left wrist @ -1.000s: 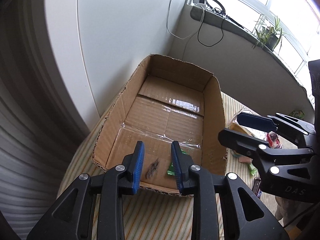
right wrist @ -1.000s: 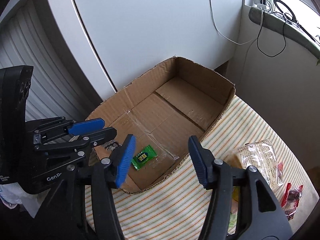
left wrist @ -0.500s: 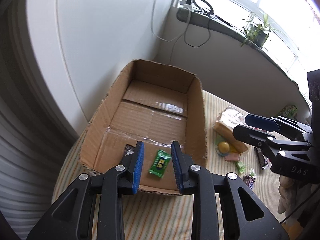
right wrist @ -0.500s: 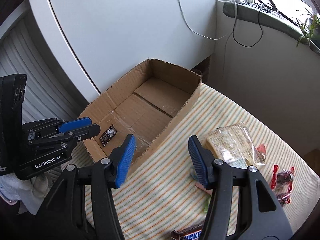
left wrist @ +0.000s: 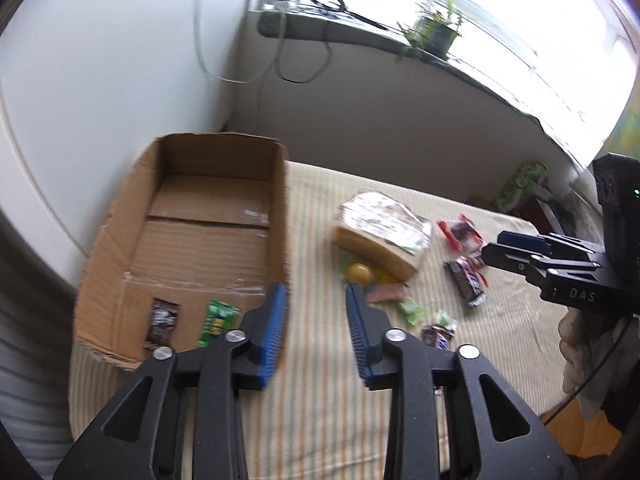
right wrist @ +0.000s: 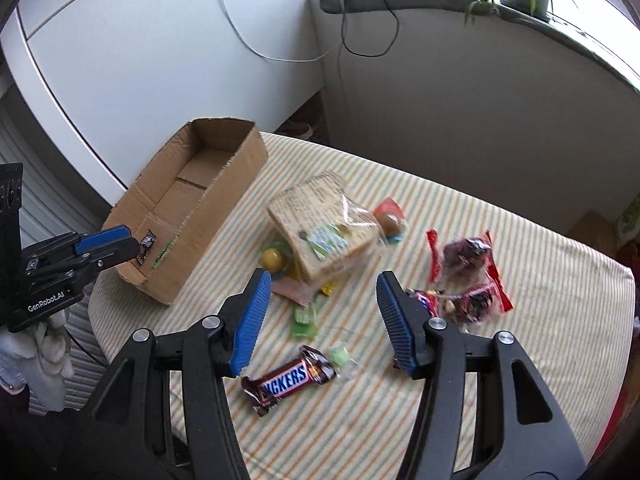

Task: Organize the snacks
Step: 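Grasp the Snickers bar with the left tool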

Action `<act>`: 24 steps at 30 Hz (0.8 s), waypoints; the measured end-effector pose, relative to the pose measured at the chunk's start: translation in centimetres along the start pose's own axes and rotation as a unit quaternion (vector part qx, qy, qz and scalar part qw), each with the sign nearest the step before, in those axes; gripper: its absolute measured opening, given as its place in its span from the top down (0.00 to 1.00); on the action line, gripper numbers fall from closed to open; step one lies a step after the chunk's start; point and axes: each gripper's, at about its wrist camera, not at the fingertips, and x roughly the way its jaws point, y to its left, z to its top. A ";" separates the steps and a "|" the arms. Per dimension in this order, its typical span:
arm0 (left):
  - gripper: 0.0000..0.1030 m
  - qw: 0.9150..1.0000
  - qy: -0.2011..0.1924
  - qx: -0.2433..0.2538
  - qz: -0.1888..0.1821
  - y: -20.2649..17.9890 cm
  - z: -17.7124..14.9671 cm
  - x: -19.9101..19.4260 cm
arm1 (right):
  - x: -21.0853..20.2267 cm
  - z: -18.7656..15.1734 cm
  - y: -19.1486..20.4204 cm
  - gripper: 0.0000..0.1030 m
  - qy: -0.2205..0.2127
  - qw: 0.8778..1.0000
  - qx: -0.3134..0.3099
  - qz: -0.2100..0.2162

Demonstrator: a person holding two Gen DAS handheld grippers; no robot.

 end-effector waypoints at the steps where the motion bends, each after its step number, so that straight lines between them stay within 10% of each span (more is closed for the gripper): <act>1: 0.63 1.000 0.005 0.009 -0.007 -0.7 -0.1 0.3 | 0.0 -0.7 -0.7 0.44 0.005 1.000 0.005 -0.004; 24: 0.63 0.974 0.132 0.166 -0.079 -11.1 -4.7 8.6 | 3.9 -5.8 -3.0 0.58 0.066 0.998 0.010 0.019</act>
